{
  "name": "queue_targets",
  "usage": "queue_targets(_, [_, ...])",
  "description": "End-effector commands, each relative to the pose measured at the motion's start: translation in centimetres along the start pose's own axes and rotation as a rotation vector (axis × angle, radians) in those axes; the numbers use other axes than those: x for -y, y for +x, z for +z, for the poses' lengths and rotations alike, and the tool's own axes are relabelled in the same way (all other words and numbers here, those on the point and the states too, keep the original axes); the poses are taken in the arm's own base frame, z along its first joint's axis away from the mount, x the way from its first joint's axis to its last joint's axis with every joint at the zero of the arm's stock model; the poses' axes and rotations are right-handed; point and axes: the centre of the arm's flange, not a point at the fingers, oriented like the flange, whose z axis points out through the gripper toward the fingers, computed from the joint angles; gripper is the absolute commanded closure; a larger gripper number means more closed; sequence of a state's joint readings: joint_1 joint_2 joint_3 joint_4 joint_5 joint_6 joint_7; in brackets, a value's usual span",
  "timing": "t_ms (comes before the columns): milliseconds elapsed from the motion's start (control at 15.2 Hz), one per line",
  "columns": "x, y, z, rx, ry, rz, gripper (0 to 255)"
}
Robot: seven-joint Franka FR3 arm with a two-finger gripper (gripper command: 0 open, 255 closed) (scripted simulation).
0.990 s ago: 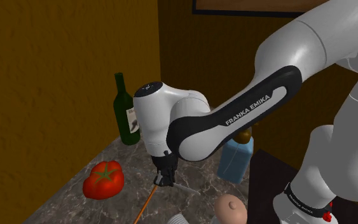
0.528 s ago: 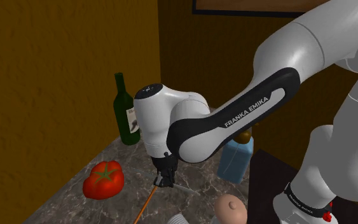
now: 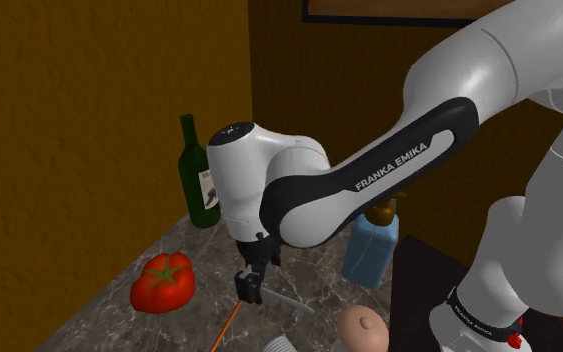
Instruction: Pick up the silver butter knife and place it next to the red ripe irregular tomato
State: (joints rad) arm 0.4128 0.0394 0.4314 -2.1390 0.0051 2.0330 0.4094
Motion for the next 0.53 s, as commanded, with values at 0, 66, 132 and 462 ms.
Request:
queue_targets(0, [0.0,0.0,-2.4,0.001,0.000,0.000,0])
queue_targets(66, [0.0,0.0,-3.4,0.001,0.000,0.000,0])
queue_targets(132, [0.0,0.0,-3.4,0.001,0.000,0.000,0])
queue_targets(462, [0.0,0.0,-3.4,0.001,0.000,0.000,0])
